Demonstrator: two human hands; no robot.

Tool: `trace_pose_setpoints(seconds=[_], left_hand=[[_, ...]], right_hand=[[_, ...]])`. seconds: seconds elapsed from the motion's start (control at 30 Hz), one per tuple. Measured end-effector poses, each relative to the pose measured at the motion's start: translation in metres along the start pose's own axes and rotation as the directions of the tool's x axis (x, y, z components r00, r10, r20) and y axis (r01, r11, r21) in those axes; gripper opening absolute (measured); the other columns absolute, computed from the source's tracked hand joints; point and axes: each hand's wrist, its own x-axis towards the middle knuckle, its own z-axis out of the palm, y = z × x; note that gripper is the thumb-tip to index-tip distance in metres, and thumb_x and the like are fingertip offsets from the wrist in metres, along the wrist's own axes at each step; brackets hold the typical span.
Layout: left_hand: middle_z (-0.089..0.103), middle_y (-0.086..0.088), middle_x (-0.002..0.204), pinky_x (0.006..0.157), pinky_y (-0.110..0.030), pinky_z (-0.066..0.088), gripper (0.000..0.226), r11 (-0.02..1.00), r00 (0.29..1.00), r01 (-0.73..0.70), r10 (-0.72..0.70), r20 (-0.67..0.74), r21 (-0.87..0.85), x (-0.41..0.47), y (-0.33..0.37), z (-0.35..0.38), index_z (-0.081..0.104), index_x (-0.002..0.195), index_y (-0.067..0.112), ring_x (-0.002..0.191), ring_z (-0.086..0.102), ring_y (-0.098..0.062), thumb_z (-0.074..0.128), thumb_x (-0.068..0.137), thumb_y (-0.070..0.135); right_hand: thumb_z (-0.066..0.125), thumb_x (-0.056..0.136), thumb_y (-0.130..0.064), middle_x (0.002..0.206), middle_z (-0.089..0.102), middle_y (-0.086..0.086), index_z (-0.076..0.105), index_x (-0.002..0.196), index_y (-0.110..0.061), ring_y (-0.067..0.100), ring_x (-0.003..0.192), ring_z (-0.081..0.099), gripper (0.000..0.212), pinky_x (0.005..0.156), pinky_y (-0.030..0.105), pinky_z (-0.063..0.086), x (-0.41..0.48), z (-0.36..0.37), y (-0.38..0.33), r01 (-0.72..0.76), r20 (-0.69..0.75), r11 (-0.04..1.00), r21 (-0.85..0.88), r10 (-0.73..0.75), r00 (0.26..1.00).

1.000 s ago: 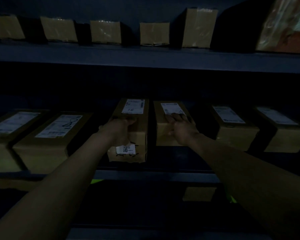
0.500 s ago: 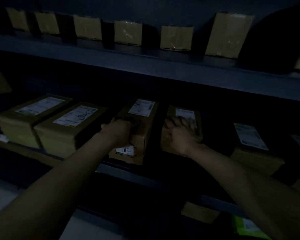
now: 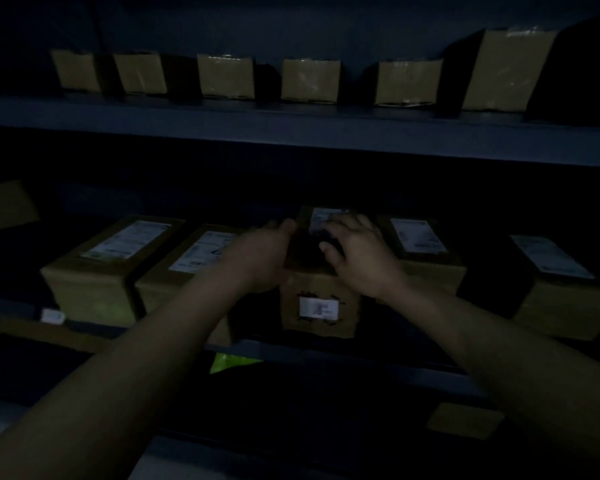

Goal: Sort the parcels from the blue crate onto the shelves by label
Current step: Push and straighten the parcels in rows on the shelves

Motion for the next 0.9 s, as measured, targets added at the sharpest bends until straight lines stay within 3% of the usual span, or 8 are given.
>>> trace_pose_setpoints(seconds=[0.13,0.2,0.3,0.37,0.43,0.57,0.67,0.9], left_hand=[[0.042,-0.014,0.131,0.098,-0.048,0.038,0.057,0.988,0.989,0.112,-0.099,-0.113,0.109,-0.028,-0.069,-0.017,0.038,0.137,0.02,0.12,0.044,-0.036,0.06,0.086,0.033],[0.037,-0.013,0.138,0.102,-0.051,0.031,0.061,0.971,0.983,0.179,-0.169,-0.072,0.159,-0.04,-0.108,-0.02,0.031,0.142,0.022,0.127,0.037,-0.037,0.056,0.09,0.04],[0.011,-0.012,0.156,0.111,-0.048,0.022,0.084,0.944,0.948,0.256,-0.288,0.136,0.21,-0.058,-0.167,-0.016,0.004,0.152,0.024,0.14,0.019,-0.036,0.058,0.09,0.039],[0.008,-0.014,0.157,0.115,-0.047,0.02,0.088,0.938,0.938,0.205,-0.27,0.217,0.281,-0.062,-0.198,-0.004,-0.003,0.152,0.022,0.142,0.017,-0.034,0.058,0.09,0.031],[0.018,-0.015,0.154,0.113,-0.046,0.026,0.071,0.937,0.961,0.127,-0.197,0.194,0.325,-0.06,-0.221,0.011,0.003,0.152,0.017,0.137,0.028,-0.034,0.047,0.096,0.02],[0.023,-0.013,0.154,0.112,-0.041,0.029,0.058,0.973,0.994,0.068,-0.085,0.07,0.222,-0.043,-0.255,0.026,0.009,0.152,0.018,0.135,0.032,-0.032,0.035,0.1,0.015],[0.025,-0.012,0.154,0.113,-0.038,0.027,0.051,0.991,0.995,0.1,-0.103,0.018,0.092,-0.023,-0.268,0.029,0.014,0.151,0.017,0.137,0.031,-0.03,0.032,0.103,0.02],[0.02,-0.01,0.157,0.113,-0.042,0.028,0.06,0.99,0.996,0.092,-0.09,-0.025,0.11,0.017,-0.285,0.03,0.011,0.152,0.022,0.141,0.019,-0.036,0.037,0.099,0.01]], right_hand=[[0.045,0.099,-0.04,0.15,0.038,0.007,0.042,0.144,-0.015,0.024,0.136,0.028,0.052,0.113,0.041,0.024,0.003,0.019,-0.066,0.046,0.036,0.997,0.058,-0.048,0.998],[0.046,0.096,-0.048,0.152,0.034,0.006,0.038,0.146,-0.017,0.023,0.139,0.022,0.06,0.115,0.043,0.022,0.009,0.032,-0.099,0.073,0.1,0.995,0.072,-0.08,0.992],[0.05,0.089,-0.058,0.157,0.022,0.002,0.026,0.151,-0.025,0.022,0.141,0.011,0.074,0.117,0.043,0.014,0.021,0.057,-0.141,0.078,0.275,0.997,0.016,-0.079,0.958],[0.054,0.088,-0.057,0.158,0.017,0.0,0.021,0.151,-0.028,0.023,0.142,0.008,0.078,0.116,0.045,0.011,0.03,0.071,-0.158,0.077,0.36,0.995,-0.063,-0.05,0.932],[0.057,0.088,-0.053,0.158,0.017,0.001,0.017,0.152,-0.027,0.025,0.142,0.009,0.079,0.116,0.046,0.01,0.039,0.081,-0.169,0.061,0.394,0.989,-0.132,-0.004,0.919],[0.058,0.089,-0.047,0.158,0.016,0.004,0.015,0.152,-0.027,0.028,0.141,0.015,0.079,0.114,0.046,0.011,0.061,0.096,-0.175,-0.003,0.421,0.982,-0.187,0.083,0.903],[0.057,0.09,-0.042,0.159,0.015,0.005,0.015,0.153,-0.028,0.03,0.141,0.016,0.077,0.113,0.046,0.015,0.081,0.105,-0.17,-0.043,0.408,0.973,-0.228,0.136,0.903],[0.053,0.094,-0.036,0.159,0.014,0.003,0.013,0.153,-0.028,0.031,0.142,0.015,0.072,0.116,0.045,0.012,0.122,0.132,-0.156,-0.123,0.368,0.962,-0.243,0.209,0.906]])
